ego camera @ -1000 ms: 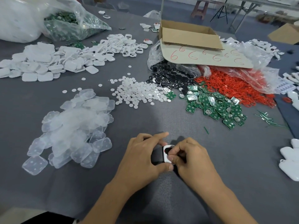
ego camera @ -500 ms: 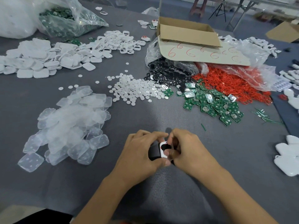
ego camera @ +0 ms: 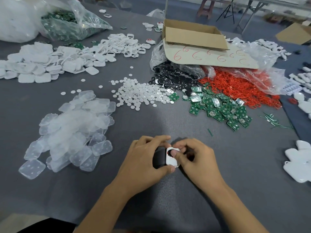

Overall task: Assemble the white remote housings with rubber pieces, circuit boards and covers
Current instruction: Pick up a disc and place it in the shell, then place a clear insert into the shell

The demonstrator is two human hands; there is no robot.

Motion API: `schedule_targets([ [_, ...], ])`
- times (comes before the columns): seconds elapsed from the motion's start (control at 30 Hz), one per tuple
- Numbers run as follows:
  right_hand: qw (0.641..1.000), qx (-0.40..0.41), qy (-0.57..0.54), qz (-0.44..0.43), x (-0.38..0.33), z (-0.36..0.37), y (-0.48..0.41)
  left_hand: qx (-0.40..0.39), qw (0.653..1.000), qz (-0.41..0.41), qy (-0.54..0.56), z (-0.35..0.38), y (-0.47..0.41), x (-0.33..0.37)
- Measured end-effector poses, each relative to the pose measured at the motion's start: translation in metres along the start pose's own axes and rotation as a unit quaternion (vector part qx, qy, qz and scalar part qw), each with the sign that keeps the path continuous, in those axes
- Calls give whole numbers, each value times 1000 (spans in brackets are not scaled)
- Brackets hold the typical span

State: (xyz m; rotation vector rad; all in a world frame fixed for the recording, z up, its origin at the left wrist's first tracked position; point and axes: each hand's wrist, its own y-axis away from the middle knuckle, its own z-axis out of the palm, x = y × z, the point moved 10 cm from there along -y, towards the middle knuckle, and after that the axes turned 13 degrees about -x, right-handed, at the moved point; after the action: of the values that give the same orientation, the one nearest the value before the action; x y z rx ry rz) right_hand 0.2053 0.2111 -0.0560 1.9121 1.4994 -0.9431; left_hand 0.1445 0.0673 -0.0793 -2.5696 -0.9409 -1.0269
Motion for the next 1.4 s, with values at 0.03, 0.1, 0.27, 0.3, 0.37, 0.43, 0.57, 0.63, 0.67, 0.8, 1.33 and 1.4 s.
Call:
schedule_targets([
  [0.03, 1000, 2, -17, 1, 2, 0, 1, -1, 1000, -1, -4, 0, 0, 0],
  [0.1, 999, 15, -42, 9, 6, -4, 3, -6, 1000, -1, -12, 0, 1, 1],
  [0.27, 993, 113, -35, 16, -13, -21, 12, 81, 991, -4, 108, -24, 16, 4],
  [0.3, 993, 116, -20, -14, -30, -15, 13, 158, 980, -22, 123, -40, 30, -3],
  [0.37, 995, 60, 5, -79, -69, 21, 7, 299, 946, -100, 75, -71, 67, -20],
  [0.43, 993, -36, 33, -111, -98, 71, -9, 343, 918, -201, -5, -91, 98, -40],
  [0.57, 982, -155, 77, -70, -111, 144, -41, 241, 918, -302, -94, -94, 108, -64],
  [0.63, 984, -150, 70, -66, -109, 151, -45, 227, 927, -287, -86, -95, 105, -65],
  [0.67, 986, -147, 56, -62, -107, 149, -44, 227, 931, -276, -74, -96, 104, -65],
  [0.8, 987, -130, -97, -22, -94, 126, -39, 261, 939, -216, 59, -100, 105, -65],
  [1.33, 957, -26, -286, -44, -35, -11, 13, 109, 794, -59, 595, 0, 33, 10],
  [1.4, 924, -31, -380, 9, -18, -8, 18, 131, 799, -50, 585, 1, 32, 11],
])
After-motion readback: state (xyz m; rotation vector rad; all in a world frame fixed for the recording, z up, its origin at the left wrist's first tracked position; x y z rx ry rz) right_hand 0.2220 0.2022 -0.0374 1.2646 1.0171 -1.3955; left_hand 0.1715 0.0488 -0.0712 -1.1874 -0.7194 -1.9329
